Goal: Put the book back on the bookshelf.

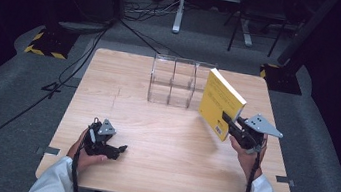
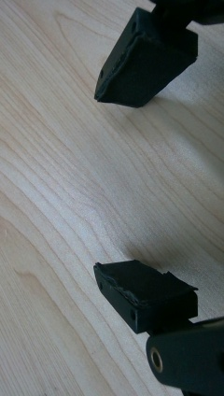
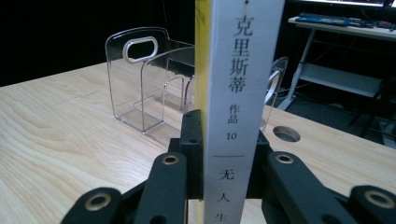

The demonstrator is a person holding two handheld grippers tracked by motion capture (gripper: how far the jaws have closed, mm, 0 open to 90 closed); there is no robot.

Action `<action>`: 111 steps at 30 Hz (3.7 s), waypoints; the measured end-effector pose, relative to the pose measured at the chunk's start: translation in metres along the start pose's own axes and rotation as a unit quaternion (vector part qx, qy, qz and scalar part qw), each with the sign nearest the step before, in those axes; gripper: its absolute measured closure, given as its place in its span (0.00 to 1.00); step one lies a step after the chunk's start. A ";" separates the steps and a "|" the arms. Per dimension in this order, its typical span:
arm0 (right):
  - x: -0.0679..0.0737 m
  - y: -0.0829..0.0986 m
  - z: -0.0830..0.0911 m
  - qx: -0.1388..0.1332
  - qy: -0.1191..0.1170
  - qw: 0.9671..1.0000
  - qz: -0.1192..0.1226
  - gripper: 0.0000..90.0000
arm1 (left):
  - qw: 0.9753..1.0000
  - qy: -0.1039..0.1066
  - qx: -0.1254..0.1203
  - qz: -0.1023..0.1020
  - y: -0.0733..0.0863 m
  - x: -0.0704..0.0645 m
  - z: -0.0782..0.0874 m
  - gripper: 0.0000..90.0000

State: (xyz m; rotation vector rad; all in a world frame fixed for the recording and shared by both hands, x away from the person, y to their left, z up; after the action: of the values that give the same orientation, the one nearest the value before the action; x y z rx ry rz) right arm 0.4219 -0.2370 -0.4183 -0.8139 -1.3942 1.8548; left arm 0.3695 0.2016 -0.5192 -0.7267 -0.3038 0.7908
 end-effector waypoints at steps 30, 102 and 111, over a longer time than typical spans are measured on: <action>0.000 -0.035 -0.063 -0.015 0.044 0.999 -0.010 0.85 | 1.000 0.002 0.002 0.000 0.000 -0.001 0.001 0.18; -0.003 0.018 -0.128 0.045 0.107 0.993 -0.035 0.69 | 1.000 0.013 -0.002 -0.016 0.002 -0.003 0.003 0.21; -0.007 0.018 -0.126 0.057 0.093 0.993 -0.039 0.67 | 1.000 0.014 -0.002 -0.016 0.002 -0.003 0.002 0.21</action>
State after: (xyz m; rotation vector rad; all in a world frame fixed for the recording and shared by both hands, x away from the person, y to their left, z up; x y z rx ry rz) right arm 0.5237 -0.1769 -0.4648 -0.8392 -1.1778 1.7329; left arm 0.3649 0.2013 -0.5189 -0.7336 -0.2911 0.7500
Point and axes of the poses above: each handheld gripper's, and its own axes: z roughly backward along the jaws, y roughly out of its underside, x roughly to its left, the point moved 2 cm from there along -z, roughly forward along the jaws
